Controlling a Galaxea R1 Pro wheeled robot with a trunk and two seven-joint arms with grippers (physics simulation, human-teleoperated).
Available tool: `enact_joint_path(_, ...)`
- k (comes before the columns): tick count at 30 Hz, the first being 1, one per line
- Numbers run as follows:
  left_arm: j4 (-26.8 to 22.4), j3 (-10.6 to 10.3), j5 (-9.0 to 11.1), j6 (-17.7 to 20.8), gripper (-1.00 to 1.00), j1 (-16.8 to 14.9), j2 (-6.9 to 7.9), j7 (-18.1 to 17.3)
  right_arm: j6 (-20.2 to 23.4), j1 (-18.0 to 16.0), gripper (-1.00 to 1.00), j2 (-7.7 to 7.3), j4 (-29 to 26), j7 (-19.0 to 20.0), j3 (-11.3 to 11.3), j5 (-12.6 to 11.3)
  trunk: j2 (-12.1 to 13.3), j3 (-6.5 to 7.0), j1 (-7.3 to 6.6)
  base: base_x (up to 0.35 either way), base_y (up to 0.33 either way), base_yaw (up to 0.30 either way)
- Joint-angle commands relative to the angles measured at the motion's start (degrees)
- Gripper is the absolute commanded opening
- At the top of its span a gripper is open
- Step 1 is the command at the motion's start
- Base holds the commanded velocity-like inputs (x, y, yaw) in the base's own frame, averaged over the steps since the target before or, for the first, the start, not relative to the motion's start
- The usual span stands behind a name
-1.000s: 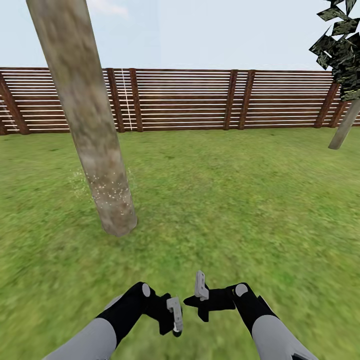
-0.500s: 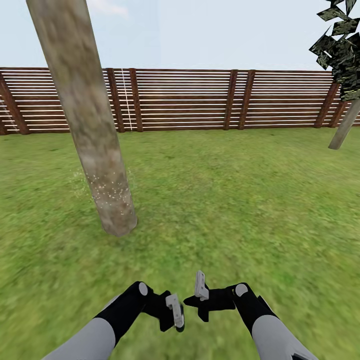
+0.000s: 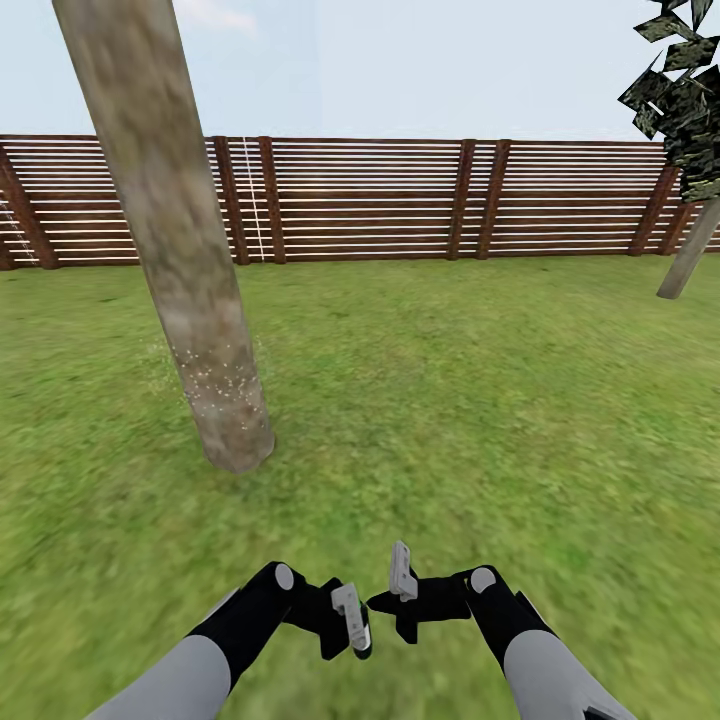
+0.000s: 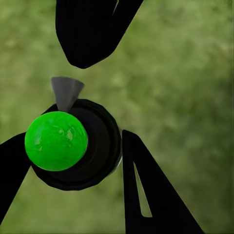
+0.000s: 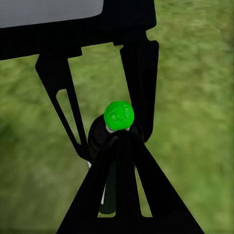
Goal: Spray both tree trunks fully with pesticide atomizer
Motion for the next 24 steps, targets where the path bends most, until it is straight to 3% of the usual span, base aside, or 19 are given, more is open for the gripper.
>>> enact_joint_path(1,-0.1,0.0,-0.3,0.1,-1.00,0.0,-0.01,-0.2,-0.1,0.0,-1.00,0.08,-0.1,0.3,-0.5,0.4,0.0,-0.05,-0.01,0.000,0.000,0.000)
enact_joint_path(15,1.9,-0.2,-0.2,-0.1,-1.00,0.1,-0.18,-0.3,-0.1,0.0,-1.00,0.07,-0.1,0.3,-0.5,0.4,0.0,-0.05,-0.01,0.000,0.000,0.000)
enact_joint_path(20,2.1,-0.3,2.3,-0.2,-1.00,0.1,-0.11,-0.3,-0.1,0.0,-1.00,0.06,-0.1,0.3,-0.5,0.4,0.0,-0.05,-0.01,0.000,0.000,0.000)
enact_joint_path(24,2.1,-0.3,2.5,-0.2,-1.00,0.0,-0.11,-0.3,-0.1,0.0,-1.00,0.06,-0.1,0.3,-0.5,0.4,0.0,-0.05,-0.01,0.000,0.000,0.000)
